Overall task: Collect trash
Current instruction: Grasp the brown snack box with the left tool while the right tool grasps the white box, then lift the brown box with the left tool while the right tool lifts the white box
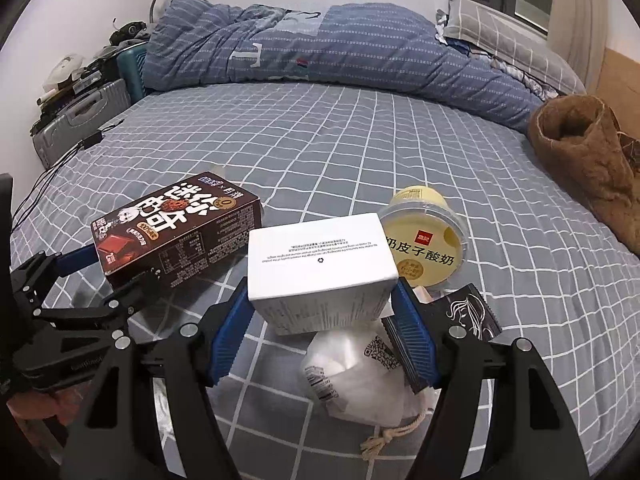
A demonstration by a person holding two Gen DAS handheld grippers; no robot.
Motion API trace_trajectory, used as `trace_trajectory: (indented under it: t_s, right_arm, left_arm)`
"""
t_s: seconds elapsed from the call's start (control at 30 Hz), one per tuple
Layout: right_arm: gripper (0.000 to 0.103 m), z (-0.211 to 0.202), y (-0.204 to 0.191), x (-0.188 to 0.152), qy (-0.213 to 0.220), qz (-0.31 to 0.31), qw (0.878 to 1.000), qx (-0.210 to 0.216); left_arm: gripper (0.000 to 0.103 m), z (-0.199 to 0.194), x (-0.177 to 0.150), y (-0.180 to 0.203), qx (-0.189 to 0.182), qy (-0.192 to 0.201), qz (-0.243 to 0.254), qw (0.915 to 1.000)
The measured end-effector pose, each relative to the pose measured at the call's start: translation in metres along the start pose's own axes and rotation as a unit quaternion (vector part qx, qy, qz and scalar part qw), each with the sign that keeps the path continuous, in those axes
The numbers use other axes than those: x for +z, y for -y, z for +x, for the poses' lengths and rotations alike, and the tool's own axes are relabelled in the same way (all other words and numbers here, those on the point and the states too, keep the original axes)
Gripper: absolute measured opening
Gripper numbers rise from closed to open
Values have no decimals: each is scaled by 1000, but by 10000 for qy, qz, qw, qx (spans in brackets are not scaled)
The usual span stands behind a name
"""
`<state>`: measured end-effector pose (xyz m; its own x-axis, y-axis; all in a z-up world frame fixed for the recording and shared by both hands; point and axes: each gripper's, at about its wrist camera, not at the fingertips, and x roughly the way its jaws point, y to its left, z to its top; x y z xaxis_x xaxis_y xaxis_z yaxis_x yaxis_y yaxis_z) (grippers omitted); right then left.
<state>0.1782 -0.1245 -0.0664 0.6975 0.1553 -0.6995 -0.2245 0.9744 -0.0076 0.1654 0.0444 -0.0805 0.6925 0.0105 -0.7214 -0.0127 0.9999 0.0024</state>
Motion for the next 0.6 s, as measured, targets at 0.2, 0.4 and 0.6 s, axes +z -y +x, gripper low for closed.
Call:
trace_trajectory:
  t_s: [0.2,0.4,0.6]
  right_arm:
    - [67,-16,1,-4,99,101,9999,66]
    - [67,-33,1,-10,193,189,9996,92]
    - [67,-50,-3,-15,282,164,9994,107]
  left_arm:
    - [89,-25,-1,-4,-23,157,-86,9998]
    - [89,-45,-4,-9,-69,258,-264,9993]
    - [37,-54,-6,-9,-223,135,-215,9994]
